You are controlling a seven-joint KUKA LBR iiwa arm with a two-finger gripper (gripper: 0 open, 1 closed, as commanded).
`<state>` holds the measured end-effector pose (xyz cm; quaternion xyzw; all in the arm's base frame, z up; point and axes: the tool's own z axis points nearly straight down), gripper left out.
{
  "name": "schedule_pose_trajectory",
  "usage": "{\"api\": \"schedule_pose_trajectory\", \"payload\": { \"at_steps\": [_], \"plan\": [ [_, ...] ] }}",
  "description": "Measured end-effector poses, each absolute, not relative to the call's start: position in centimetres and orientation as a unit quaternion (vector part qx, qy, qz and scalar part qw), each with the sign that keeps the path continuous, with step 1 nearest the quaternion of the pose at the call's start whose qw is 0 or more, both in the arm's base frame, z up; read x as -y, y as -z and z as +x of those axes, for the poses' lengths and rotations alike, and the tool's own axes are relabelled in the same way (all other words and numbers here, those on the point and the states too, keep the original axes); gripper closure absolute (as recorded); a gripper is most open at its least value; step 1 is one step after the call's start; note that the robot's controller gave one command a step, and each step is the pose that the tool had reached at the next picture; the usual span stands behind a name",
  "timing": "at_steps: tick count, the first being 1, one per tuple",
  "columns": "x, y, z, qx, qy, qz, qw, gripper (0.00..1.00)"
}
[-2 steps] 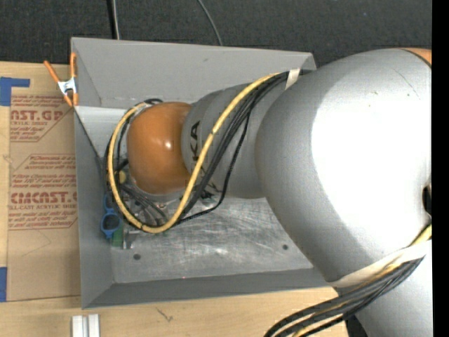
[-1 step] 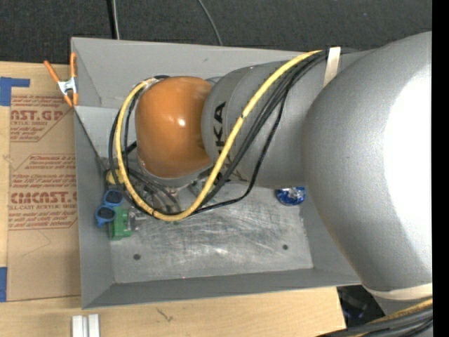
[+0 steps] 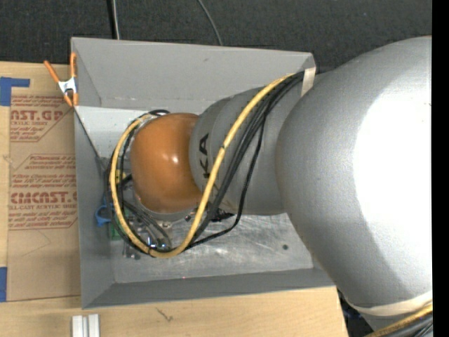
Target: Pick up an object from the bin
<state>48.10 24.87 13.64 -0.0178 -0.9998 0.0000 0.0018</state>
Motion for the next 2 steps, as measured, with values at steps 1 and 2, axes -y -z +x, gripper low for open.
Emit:
{"api": "schedule_pose_trajectory", "payload": {
  "at_steps": [1, 2],
  "plan": [
    [-23.6, -21.3, 49.5, 1.0, 0.002, -0.018, -0.004, 1.0],
    [-16.2, -14.6, 49.4, 1.0, -0.001, 0.025, 0.003, 1.0]
  ]
}}
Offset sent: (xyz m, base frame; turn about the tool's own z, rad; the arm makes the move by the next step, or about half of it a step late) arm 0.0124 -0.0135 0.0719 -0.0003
